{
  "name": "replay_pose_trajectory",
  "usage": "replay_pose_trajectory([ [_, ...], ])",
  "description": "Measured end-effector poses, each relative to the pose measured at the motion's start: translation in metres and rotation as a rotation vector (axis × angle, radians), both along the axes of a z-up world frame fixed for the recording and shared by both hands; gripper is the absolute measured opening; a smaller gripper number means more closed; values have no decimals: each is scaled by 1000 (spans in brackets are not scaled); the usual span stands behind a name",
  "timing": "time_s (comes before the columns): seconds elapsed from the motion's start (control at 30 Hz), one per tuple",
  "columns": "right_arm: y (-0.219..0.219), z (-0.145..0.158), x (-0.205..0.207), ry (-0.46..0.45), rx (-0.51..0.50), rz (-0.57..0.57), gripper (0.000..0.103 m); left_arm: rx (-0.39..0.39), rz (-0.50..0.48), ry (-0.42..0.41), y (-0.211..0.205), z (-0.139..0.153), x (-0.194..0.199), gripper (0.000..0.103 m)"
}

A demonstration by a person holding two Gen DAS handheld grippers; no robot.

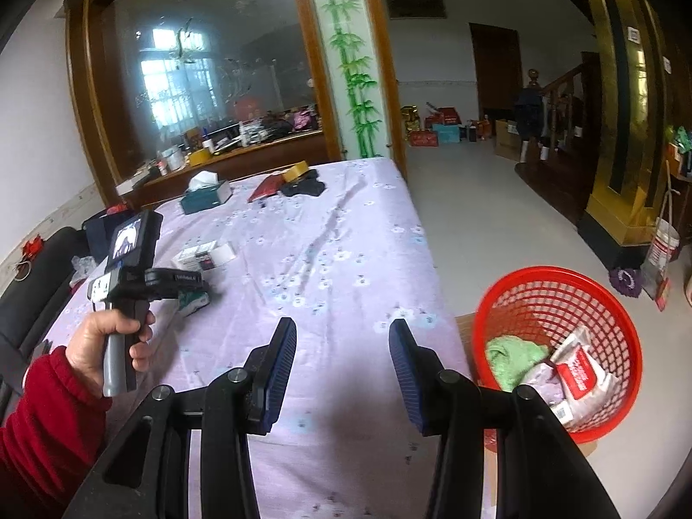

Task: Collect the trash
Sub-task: 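Grasp the teal tissue pack with the left tool, then grasp the white medicine box with the right tool while the left tool holds the tissue pack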

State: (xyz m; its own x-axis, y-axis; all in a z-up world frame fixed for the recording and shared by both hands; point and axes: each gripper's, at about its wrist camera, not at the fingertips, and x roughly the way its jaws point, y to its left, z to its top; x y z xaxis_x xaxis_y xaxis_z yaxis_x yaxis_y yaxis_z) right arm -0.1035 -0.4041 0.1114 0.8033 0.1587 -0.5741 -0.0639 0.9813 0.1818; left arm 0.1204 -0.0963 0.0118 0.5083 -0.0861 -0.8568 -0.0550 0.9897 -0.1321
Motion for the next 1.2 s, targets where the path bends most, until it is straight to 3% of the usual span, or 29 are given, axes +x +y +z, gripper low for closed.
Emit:
replay_pose_trajectory([
  [0.17, 26, 9, 20, 32, 27, 93, 48, -28, -15, -53, 35, 14, -30, 37],
  [0.4, 99, 16, 90, 115, 53, 272, 48, 45, 124, -191, 86, 32, -45, 38],
  [0.63, 184, 1, 205, 188, 59, 425, 48, -12, 193, -223, 115, 22, -41, 38],
  [0.9, 241, -54, 332, 316, 75, 486, 48, -4, 210, -221, 120, 19, -44, 38],
  [1.03, 252, -79, 361, 383, 69, 509, 48, 4, 219, -211, 122, 17, -43, 38],
  [1.13, 251, -80, 354, 408, 74, 545, 48, 8, 220, -203, 123, 15, -42, 38],
  [1.2, 245, -78, 344, 435, 136, 589, 49, 10, 227, -194, 124, 13, -40, 38],
])
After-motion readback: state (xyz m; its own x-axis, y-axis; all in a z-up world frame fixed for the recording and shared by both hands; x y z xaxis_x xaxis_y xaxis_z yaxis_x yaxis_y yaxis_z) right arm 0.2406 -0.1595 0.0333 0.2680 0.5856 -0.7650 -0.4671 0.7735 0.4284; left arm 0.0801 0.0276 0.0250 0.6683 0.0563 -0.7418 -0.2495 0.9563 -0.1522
